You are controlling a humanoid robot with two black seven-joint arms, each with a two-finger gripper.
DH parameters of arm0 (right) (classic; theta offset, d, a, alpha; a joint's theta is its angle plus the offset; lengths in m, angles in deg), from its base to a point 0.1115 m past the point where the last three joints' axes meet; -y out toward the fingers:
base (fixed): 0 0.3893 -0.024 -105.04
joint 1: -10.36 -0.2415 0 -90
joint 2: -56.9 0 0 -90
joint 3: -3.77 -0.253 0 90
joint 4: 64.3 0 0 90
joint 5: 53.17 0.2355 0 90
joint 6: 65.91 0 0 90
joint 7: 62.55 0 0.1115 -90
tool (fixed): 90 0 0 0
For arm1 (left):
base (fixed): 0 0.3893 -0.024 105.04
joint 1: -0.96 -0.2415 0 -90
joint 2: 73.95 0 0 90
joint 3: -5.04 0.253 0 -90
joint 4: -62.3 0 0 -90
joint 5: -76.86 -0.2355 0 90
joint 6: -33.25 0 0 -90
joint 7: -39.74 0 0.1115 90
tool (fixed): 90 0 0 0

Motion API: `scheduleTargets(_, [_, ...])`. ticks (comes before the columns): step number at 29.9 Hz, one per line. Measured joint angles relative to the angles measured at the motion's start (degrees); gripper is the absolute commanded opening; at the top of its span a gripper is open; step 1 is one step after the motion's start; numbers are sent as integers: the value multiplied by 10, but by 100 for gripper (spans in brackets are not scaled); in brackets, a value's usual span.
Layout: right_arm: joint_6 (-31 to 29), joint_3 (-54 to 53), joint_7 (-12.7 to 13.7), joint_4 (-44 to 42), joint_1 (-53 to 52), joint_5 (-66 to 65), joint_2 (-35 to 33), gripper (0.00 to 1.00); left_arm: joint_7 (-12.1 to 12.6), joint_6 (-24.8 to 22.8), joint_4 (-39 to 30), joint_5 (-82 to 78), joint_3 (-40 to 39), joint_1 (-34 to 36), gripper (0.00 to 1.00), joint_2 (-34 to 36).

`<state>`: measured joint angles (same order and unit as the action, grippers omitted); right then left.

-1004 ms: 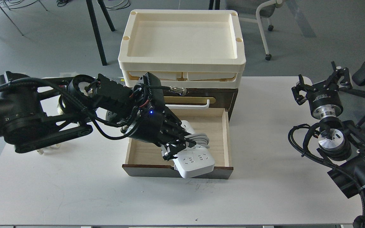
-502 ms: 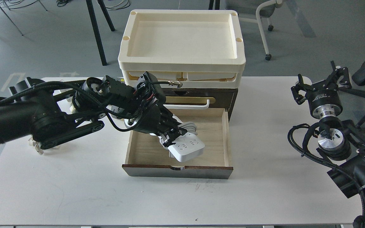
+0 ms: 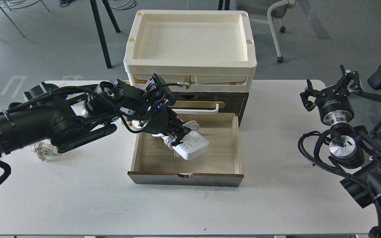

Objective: Put charging cable into cabinet

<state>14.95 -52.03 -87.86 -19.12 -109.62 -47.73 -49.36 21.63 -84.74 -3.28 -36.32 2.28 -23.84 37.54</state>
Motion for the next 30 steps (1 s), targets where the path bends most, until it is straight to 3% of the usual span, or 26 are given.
scheduleTargets(6, [0,0,0,0,-1,0,0,100,1,0,0,1,-5,-12,52,0])
scheduleTargets(10, [0,0,0,0,-1,0,0,100,-1,0,-8,5,-11,-13,83,8])
scheduleTargets(11, [0,-1,0,0,-1,0,0,100,-6,0,-17,8,-20,-13,86,12])
scheduleTargets(17, [0,-1,0,0,-1,0,0,100,-41,0,-64,148,-164,-16,95,19])
scheduleTargets(24, [0,-1,0,-2,-2,0,0,100,-42,0,-59,478,-317,-15,99,6])
scheduleTargets(30, [0,-2,1,-3,-4,0,0,100,-37,0,5,700,-419,-32,99,19])
